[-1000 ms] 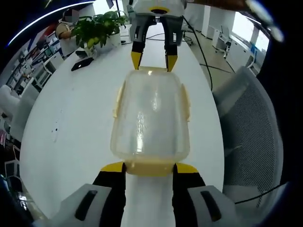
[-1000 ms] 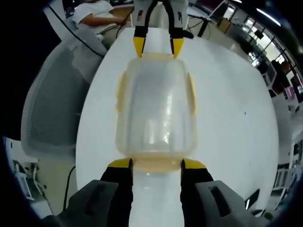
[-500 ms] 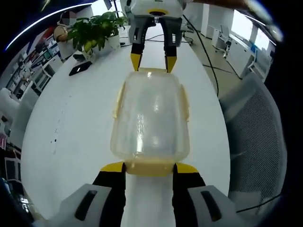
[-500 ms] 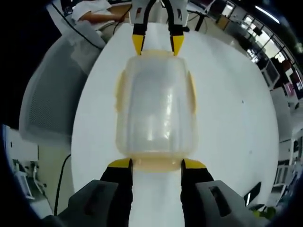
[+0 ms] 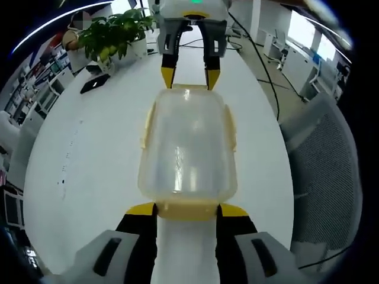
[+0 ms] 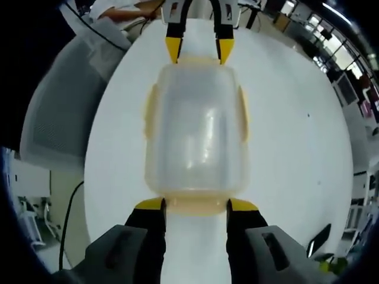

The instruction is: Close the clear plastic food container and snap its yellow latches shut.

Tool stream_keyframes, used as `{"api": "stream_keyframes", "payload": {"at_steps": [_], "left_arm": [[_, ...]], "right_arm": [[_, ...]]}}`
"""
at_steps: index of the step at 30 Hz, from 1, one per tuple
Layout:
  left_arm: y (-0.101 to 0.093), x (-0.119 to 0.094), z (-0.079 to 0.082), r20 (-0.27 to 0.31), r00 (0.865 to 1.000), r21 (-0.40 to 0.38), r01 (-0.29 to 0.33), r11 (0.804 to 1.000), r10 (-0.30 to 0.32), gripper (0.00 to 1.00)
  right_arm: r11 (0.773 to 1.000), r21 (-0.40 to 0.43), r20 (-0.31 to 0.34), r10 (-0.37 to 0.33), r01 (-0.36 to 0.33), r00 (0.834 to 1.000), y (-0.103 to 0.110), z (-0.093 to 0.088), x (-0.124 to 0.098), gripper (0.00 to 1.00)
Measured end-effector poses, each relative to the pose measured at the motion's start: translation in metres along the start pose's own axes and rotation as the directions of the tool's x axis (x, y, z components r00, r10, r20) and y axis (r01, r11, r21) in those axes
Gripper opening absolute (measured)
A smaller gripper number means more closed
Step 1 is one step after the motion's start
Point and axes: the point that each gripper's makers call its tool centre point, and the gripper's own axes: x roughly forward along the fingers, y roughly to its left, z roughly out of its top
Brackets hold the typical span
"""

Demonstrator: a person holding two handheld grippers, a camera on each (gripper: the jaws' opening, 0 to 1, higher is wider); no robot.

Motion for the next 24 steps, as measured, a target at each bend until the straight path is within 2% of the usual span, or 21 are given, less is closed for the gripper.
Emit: {"api": "stream_keyframes", "payload": {"at_steps": [11,24], "left_arm": [[0.002,0.013,0.0,-0.021,1.0,-0.006,0.02,1.0,-0.02,0.32],[0.002,0.021,-0.006,-0.034,0.999,-0.01,0.03,0.999,-0.031,0.33]], "right_arm": [[1.0,0.007,-0.035,0.024,-0.024,0.999,0.0,-0.01,0.011,0.36],[1.0,0.011,-0.049,0.028,-0.028,0.998,-0.001,-0.012,0.015,0.37]]}}
